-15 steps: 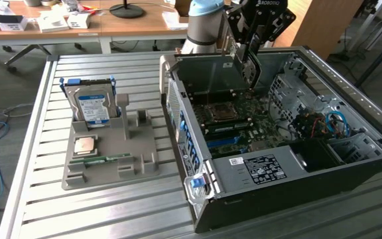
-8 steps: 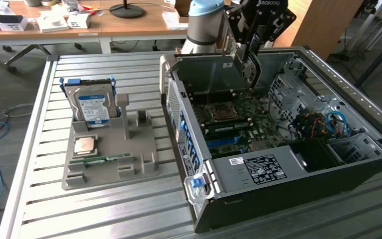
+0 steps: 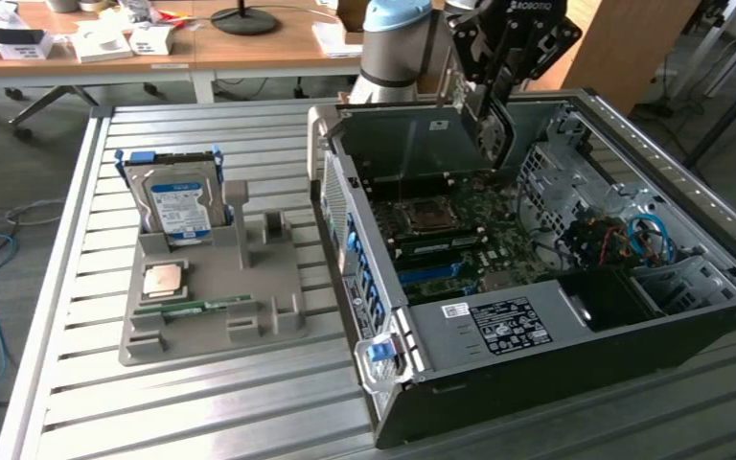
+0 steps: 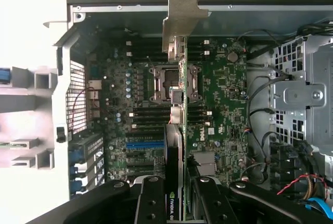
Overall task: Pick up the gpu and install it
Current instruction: 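Pick up the gpu and move the gpu toward the slot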
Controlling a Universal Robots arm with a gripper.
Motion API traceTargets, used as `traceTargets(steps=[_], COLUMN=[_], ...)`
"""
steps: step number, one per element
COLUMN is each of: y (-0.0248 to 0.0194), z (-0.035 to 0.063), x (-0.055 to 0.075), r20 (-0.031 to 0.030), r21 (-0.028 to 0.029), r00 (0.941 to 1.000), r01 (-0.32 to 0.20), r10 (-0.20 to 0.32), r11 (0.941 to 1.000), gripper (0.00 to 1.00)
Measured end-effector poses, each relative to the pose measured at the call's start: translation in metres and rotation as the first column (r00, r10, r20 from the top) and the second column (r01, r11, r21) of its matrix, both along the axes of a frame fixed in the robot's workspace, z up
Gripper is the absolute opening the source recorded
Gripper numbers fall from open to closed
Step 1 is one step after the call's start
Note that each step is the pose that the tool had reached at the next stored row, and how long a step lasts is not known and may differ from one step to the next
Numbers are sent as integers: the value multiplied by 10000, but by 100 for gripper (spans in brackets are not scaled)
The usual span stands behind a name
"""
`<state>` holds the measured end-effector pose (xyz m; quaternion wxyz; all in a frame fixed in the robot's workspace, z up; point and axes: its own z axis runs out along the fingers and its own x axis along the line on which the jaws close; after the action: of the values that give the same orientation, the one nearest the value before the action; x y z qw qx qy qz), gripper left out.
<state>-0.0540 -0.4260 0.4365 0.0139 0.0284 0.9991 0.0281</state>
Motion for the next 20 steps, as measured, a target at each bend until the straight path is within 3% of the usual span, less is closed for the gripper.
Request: traceTargets(steps=[20], y=[0], z=[0], x=[333], r20=[0], r21=[0], r00=[10000], r01=[-1], r10=[1], r11=[10000], gripper=[26])
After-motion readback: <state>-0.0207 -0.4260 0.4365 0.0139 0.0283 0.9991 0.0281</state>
